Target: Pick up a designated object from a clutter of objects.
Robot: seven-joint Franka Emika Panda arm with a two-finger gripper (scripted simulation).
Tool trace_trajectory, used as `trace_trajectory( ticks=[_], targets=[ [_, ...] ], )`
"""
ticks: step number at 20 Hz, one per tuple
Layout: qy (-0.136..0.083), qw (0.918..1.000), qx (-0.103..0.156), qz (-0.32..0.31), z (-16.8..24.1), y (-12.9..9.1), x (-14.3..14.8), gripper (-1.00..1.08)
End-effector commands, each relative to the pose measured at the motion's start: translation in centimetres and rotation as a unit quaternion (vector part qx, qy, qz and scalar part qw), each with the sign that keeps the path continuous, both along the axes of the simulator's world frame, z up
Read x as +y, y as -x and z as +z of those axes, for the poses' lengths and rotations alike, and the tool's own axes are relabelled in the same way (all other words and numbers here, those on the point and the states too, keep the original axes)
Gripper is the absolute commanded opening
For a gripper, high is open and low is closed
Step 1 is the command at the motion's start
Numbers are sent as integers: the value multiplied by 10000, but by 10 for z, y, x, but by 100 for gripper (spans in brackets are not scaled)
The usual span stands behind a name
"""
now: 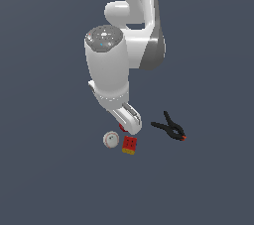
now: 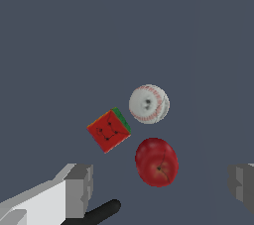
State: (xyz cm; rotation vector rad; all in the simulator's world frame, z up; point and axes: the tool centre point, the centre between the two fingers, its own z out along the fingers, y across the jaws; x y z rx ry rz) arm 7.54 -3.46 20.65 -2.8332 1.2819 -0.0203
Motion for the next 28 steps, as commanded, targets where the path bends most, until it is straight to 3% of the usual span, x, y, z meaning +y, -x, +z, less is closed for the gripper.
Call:
trace_trajectory(
  ticks=[1, 7, 15, 22, 28],
  targets=[
    [-3, 9993, 24, -382, -14, -3, -4, 100],
    [4, 9918, 79, -1274, -46, -8, -15, 100],
    [41, 9735, 131, -2283, -85, -12, -27, 100],
    [68, 9607, 150, -2770, -104, -13, -34, 100],
    [77, 9569, 154, -2900, -109, -13, -36, 100]
  ],
)
